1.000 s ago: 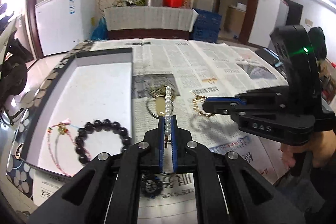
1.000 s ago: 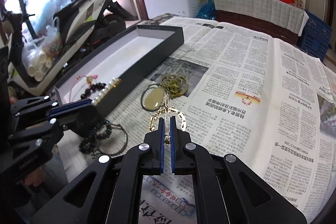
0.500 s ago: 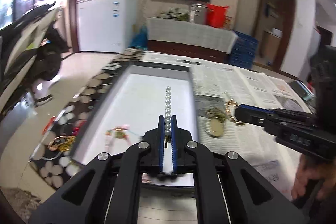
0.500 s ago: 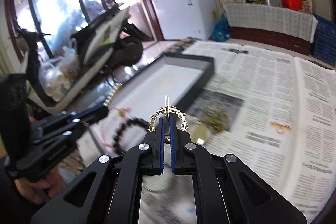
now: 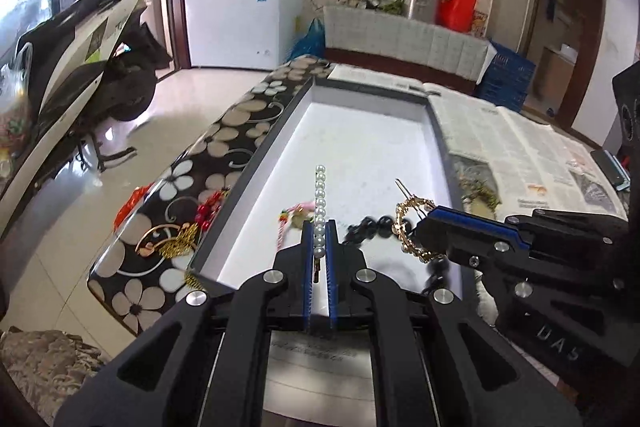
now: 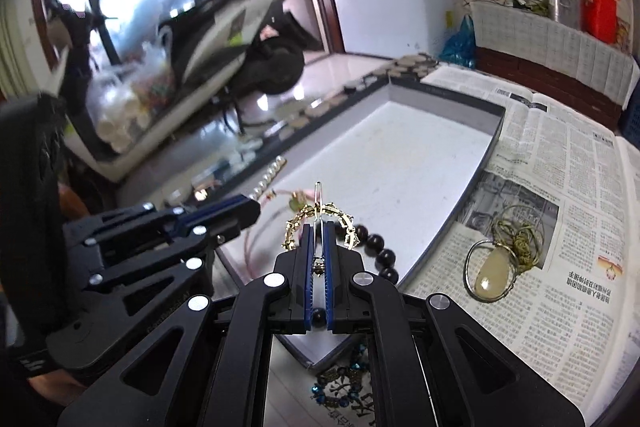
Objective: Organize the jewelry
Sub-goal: 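Carry the pearl strand and gold bracelet into the white box and release both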
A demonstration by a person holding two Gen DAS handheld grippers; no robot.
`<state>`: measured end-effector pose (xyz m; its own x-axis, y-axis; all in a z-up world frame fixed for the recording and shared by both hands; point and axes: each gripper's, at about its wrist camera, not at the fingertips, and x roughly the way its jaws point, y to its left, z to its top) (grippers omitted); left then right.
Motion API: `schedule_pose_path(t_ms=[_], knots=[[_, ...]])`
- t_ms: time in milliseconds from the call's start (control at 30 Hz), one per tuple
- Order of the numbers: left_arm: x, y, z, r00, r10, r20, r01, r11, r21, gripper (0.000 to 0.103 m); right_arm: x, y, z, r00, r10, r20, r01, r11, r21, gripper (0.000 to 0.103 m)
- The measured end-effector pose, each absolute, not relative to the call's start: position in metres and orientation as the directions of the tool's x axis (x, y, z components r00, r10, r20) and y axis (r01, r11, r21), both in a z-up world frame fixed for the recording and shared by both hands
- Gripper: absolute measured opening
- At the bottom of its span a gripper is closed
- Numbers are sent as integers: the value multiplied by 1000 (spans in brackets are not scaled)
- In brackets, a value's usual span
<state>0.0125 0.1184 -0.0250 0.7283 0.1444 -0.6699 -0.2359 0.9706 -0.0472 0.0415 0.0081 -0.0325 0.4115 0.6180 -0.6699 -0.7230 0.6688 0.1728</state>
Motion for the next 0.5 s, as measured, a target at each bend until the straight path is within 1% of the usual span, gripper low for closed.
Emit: schedule_pose_path(t_ms=[233, 400, 433, 500], knots=[[12, 120, -30, 711, 139, -689, -236, 971, -48, 6, 41, 7, -32, 409, 600, -688, -710, 683, 173, 5], [12, 115, -31, 708, 139, -692, -222, 974, -32, 7, 41, 2, -30, 417, 598, -685, -706, 687, 170, 5], [12, 115, -30, 709, 137, -692, -220, 975, -32, 8, 41, -1, -30, 419, 604, -678, -705, 687, 176, 5], [10, 114, -30, 711, 132, -690, -217, 976, -37, 19, 43, -10, -30, 423, 614, -667, -692, 693, 199, 6]])
